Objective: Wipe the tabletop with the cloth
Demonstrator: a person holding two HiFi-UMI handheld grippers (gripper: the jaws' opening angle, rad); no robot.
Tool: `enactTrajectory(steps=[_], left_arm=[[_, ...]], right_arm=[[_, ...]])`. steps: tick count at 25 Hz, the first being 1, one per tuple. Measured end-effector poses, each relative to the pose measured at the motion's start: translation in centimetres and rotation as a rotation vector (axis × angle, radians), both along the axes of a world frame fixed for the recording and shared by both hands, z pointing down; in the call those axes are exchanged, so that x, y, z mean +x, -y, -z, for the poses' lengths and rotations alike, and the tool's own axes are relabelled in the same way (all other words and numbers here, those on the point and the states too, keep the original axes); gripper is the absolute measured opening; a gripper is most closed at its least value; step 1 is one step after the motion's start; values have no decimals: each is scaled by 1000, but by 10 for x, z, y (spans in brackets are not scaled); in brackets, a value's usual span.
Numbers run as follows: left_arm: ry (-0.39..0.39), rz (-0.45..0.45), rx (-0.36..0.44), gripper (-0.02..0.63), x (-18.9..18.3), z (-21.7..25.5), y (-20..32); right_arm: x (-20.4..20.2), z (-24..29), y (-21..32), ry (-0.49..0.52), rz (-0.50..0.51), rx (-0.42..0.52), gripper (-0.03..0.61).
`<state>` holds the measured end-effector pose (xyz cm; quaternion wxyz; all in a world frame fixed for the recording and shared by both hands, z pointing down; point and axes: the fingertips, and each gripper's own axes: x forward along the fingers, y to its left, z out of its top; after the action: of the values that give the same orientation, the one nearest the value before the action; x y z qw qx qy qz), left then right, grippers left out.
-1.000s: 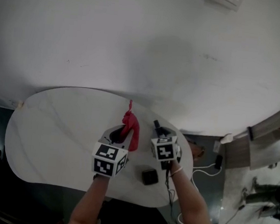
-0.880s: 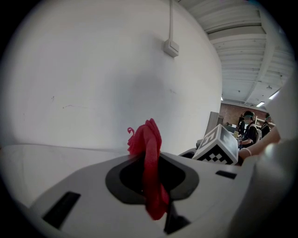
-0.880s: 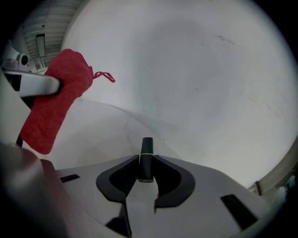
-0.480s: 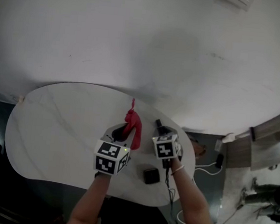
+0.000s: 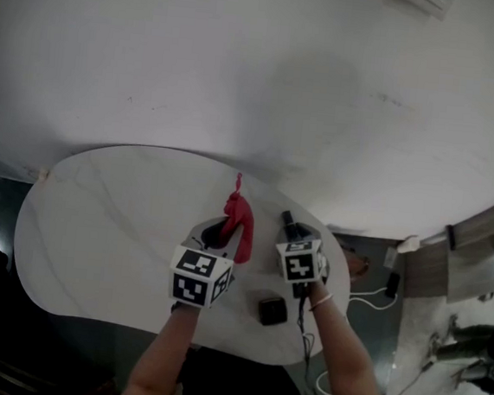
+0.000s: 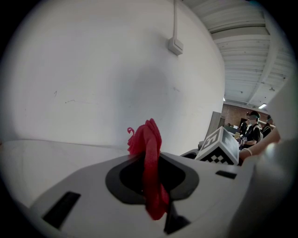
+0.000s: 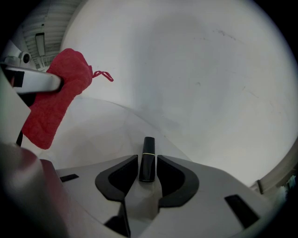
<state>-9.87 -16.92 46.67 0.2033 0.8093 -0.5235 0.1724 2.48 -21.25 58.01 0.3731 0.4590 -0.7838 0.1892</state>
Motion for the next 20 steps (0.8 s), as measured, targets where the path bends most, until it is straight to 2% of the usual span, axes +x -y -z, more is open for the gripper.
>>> enactTrajectory(steps=[3,5,7,12,15,20], left_arm=[[1,-1,7,58,1,2,0],[5,-5,15,58,2,4,0],[6,-10,24,58,3,7,0],[5,-23,49,58,9,15,2],[18,-22,69,58,13,20,1],[17,-30,107,58,21,30,-3]], right_arm=[[-1,6,-3,35,7,0,126],[-1,18,-6,55,9,32,126],[2,36,-8,85,-8,89,126],[11,101,-17,243,-28,250,124],[16,137,-31,348,-44,299,100],[31,178,-53,436,-59,391,51]])
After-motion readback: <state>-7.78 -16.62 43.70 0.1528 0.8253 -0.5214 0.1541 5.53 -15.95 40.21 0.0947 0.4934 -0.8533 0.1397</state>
